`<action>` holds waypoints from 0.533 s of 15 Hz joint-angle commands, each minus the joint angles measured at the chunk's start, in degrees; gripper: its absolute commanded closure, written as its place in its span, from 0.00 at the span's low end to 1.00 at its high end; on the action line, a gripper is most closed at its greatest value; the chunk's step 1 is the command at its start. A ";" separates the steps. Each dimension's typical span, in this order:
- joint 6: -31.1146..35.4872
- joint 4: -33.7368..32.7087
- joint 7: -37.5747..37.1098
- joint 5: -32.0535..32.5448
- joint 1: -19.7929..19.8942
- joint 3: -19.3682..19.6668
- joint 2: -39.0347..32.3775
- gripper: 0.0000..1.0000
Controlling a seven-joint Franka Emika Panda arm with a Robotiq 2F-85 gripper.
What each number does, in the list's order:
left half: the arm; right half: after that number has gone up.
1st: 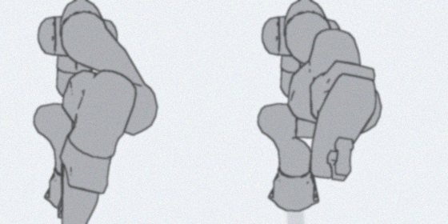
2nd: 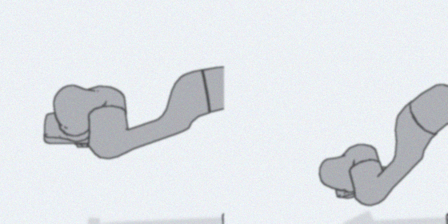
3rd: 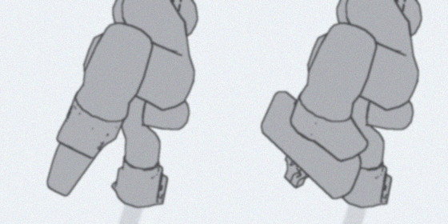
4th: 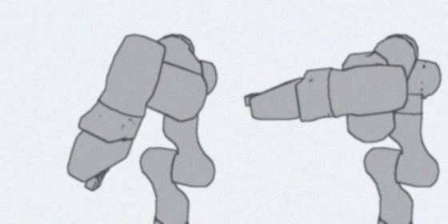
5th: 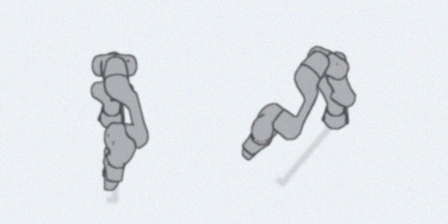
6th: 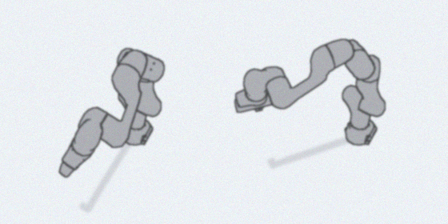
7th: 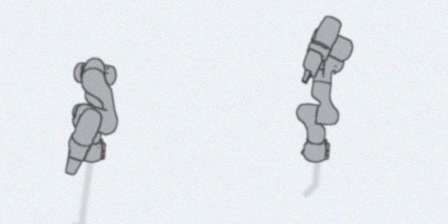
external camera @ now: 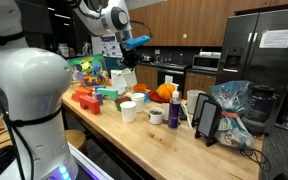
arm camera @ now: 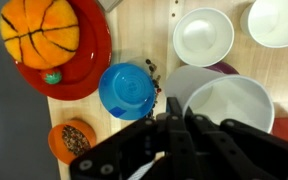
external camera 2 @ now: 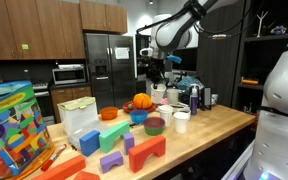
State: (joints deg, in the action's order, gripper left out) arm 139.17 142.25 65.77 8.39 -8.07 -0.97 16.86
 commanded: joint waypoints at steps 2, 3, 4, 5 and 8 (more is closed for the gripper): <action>-5.04 -1.56 0.92 -3.78 1.24 3.41 -0.18 0.99; -5.40 -1.54 0.93 -4.10 1.57 3.94 -0.29 0.99; -5.49 -1.51 0.84 -4.45 1.92 4.43 -0.47 0.99; -5.69 -1.58 0.93 -4.80 2.22 4.90 -0.63 0.99; -5.63 -1.62 1.75 -6.54 2.76 6.24 -1.18 0.99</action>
State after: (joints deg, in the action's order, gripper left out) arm 134.51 141.69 65.96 3.82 -5.99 4.11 16.55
